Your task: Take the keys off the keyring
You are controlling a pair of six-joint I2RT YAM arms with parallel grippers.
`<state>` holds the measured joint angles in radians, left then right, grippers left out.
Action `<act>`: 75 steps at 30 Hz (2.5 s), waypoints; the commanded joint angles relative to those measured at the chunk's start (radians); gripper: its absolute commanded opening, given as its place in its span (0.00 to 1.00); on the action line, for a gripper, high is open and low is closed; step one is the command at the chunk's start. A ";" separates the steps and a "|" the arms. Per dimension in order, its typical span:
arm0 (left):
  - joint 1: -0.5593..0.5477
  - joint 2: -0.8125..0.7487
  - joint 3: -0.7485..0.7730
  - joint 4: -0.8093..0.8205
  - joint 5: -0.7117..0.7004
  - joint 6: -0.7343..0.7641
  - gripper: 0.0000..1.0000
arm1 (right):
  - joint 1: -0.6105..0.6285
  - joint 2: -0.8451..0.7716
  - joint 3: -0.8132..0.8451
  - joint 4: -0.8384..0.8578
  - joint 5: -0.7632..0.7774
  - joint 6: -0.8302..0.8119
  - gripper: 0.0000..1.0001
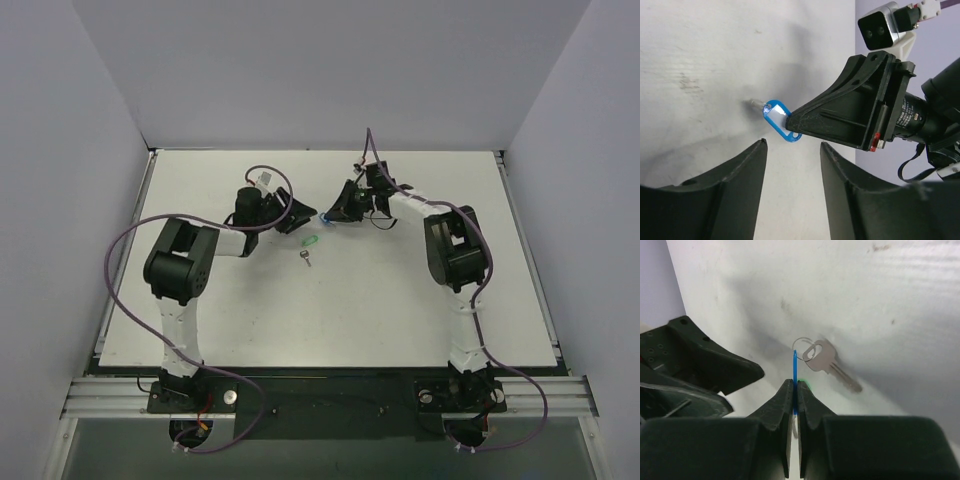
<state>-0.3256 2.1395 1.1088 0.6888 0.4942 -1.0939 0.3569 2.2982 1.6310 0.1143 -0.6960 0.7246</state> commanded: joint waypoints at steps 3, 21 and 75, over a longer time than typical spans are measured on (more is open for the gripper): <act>0.013 -0.321 -0.066 -0.180 0.037 0.118 0.62 | 0.045 -0.223 -0.048 -0.191 -0.005 -0.118 0.00; 0.011 -1.191 -0.154 -1.008 0.019 0.509 0.58 | 0.290 -0.822 -0.258 -0.657 0.064 -0.271 0.00; -0.489 -1.093 -0.004 -1.131 0.239 0.813 0.53 | 0.629 -1.057 -0.105 -0.932 0.194 -0.393 0.00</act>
<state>-0.7994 1.0359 1.0534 -0.4820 0.7132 -0.2836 0.9726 1.2720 1.4910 -0.7967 -0.4908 0.3458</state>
